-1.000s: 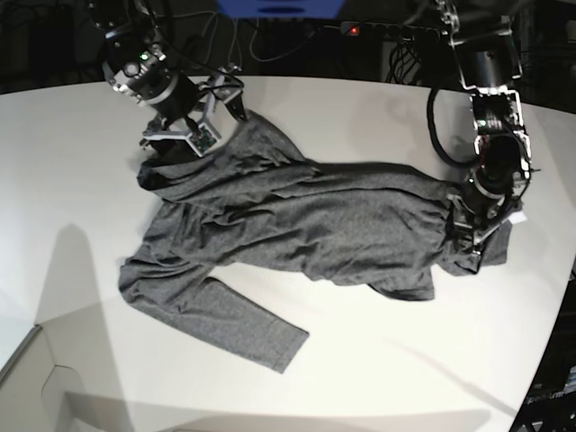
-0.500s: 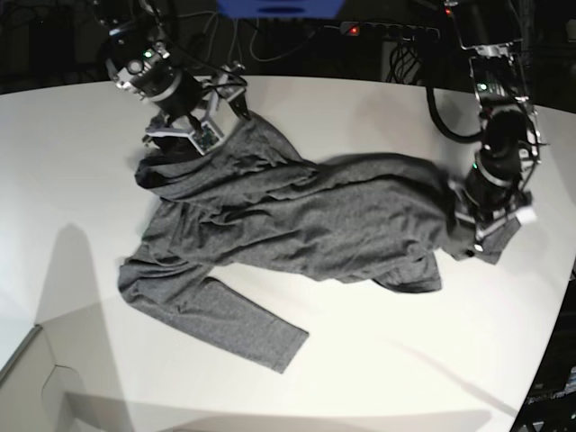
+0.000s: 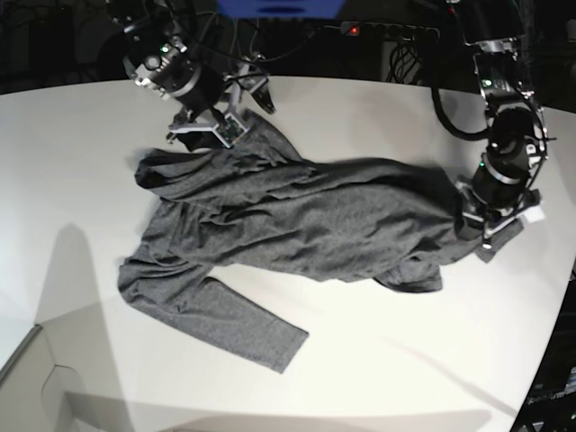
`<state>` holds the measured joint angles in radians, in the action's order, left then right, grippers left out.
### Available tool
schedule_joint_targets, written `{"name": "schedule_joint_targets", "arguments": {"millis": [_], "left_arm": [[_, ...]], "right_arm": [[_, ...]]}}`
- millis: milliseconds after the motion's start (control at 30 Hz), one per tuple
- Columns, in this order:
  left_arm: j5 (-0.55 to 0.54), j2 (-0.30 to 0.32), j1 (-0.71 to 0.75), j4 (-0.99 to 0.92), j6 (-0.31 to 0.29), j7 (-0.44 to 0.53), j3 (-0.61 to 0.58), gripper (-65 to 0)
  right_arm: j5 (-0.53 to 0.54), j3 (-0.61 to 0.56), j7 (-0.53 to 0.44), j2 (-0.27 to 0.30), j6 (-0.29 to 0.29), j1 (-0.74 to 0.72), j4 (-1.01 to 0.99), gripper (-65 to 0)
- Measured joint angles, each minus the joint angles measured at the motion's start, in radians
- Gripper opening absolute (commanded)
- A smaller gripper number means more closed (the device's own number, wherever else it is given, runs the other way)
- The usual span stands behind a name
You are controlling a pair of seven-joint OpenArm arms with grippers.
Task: Layout the t-shirt on the table in an organized manner, then fold the t-shirt properly
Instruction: 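Pull the held edges apart with both grippers to straighten the shirt, then lift the shirt with both grippers and swing it down flat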
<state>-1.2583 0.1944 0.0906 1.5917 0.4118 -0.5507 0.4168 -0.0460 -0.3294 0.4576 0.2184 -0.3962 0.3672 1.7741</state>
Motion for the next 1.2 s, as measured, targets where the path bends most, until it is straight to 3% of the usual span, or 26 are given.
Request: {"name": "schedule_joint_targets", "arguments": {"millis": [100,167,400,500,733,867,967,1200], "left_arm": [[0.002,0.008,-0.003,-0.001,0.000,0.005,0.009,-64.8],[0.000,0.008,-0.006,0.000,-0.001,-0.003,0.004,-64.8],[-0.002,0.023,-0.002,0.002,0.000,0.000,0.004,-64.8],[-0.002,0.023,-0.003,0.002,0.000,0.000,0.005,-64.8],[-0.002,0.024,-0.022,0.001,0.000,0.000,0.004,-64.8],[-0.002,0.055,-0.052,0.000,0.000,-0.006,0.003,-64.8],[-0.003,0.071,-0.106,0.000,0.000,-0.011,0.003,-64.8],[-0.010,0.099,-0.243,-0.086,-0.001,-0.029,-0.011,-64.8]], "right_arm": [[0.005,-0.012,-0.010,-0.014,0.015,-0.041,-0.032,-12.2],[0.002,-0.012,-0.010,-0.032,0.061,-0.068,-0.072,-12.4],[0.000,-0.047,-0.035,-0.033,0.076,-0.090,-0.130,-14.4],[0.001,-0.103,-0.057,-0.031,0.076,-0.117,-0.165,-24.6],[0.025,-0.089,-0.082,-0.033,0.041,-0.144,-0.207,-65.0],[0.023,0.027,-0.027,-0.025,0.010,-0.101,-0.139,-65.0],[-0.002,0.120,0.021,0.039,0.009,-0.092,-0.064,-65.0],[0.016,0.308,-0.010,0.061,0.003,-0.151,0.111,-65.0]]}}
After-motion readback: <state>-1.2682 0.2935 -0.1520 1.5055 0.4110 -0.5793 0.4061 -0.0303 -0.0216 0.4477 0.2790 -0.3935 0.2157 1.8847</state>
